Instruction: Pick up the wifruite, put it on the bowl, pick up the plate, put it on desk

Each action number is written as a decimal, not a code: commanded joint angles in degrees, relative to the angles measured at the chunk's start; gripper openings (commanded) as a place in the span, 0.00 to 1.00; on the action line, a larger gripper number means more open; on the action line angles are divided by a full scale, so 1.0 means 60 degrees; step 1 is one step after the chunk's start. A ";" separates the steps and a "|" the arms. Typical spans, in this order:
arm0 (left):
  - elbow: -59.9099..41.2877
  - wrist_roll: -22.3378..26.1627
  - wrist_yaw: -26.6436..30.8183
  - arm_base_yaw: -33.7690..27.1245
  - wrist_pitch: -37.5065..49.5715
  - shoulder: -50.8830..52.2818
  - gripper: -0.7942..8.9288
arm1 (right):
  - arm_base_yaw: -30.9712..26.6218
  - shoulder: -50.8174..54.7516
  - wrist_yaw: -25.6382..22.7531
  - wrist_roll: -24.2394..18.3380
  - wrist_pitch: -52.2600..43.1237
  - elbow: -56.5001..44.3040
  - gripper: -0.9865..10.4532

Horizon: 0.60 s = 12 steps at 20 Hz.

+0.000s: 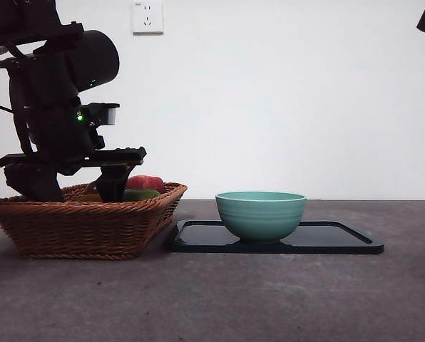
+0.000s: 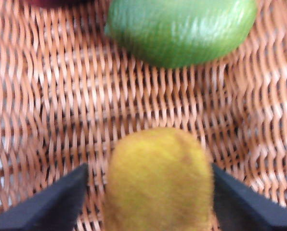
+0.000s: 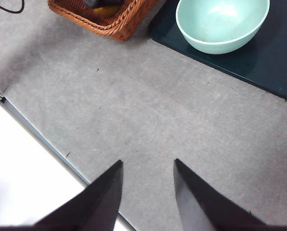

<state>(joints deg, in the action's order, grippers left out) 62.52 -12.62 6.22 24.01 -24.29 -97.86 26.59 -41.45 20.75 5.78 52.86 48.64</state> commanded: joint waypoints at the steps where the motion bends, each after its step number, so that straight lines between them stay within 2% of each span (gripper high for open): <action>1: 0.0109 0.0018 0.0040 0.0018 -0.0015 0.0058 0.51 | 0.0055 -0.0062 -0.0033 -0.0102 -0.0098 0.0069 0.23; 8: 0.0124 0.0175 -0.0189 0.0044 -0.0470 0.2244 0.50 | 0.0055 -0.0062 -0.0033 -0.0091 -0.0179 0.0069 0.23; 9: 0.0124 0.0284 -0.0506 0.0051 -0.0637 0.2612 0.50 | 0.0055 -0.0062 -0.0033 -0.0091 -0.0197 0.0069 0.23; 12: 0.0124 0.0776 -0.2346 0.0084 -0.1453 0.3872 0.50 | 0.0055 -0.0062 -0.0033 -0.0077 -0.0313 0.0069 0.23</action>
<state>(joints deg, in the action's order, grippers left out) 62.52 -9.87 -6.44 24.18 -32.91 -74.72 26.59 -41.45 20.75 5.78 51.55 48.64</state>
